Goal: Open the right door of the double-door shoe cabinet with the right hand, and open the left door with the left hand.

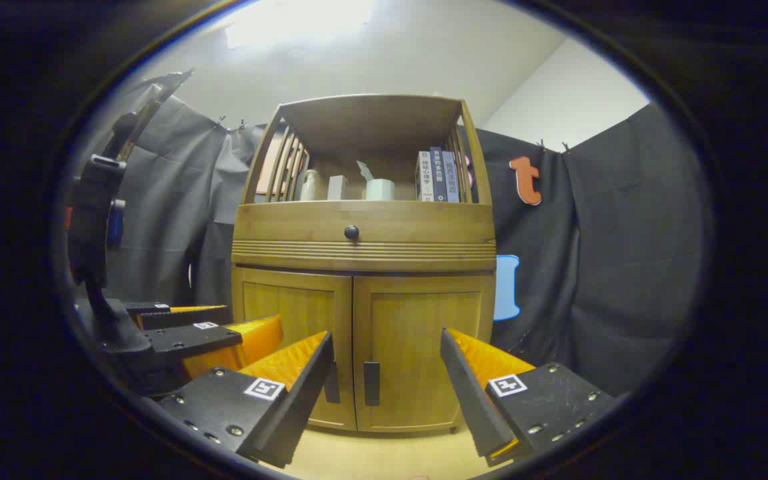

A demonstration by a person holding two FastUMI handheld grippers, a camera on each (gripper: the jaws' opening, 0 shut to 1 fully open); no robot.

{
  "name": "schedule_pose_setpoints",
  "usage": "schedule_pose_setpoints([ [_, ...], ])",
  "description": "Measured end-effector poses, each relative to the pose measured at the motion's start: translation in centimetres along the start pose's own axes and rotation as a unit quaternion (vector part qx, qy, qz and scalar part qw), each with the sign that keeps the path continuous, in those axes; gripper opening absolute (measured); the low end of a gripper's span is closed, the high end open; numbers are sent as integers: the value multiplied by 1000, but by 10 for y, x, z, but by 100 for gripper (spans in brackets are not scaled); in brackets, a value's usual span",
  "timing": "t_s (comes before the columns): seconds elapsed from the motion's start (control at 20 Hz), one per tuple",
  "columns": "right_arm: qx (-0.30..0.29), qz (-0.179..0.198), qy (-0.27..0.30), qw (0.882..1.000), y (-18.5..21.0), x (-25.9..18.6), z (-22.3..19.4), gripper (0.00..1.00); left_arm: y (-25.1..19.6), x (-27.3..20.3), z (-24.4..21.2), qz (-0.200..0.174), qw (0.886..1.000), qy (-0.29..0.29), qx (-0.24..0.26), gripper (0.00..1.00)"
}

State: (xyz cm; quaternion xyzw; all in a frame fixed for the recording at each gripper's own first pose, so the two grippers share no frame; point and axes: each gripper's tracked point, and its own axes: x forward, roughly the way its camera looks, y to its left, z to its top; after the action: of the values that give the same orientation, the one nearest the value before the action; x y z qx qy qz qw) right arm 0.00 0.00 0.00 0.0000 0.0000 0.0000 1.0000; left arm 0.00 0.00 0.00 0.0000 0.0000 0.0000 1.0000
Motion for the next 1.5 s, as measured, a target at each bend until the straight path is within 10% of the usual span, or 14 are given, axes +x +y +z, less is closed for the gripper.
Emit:
schedule_pose_setpoints([
  [0.85,14,35,35,999,20,34,-36,94,41,-10,13,65,997,-21,22,95],
  [1.5,2,92,88,992,58,115,-104,94,133,-35,23,206,977,-27,44,92],
])
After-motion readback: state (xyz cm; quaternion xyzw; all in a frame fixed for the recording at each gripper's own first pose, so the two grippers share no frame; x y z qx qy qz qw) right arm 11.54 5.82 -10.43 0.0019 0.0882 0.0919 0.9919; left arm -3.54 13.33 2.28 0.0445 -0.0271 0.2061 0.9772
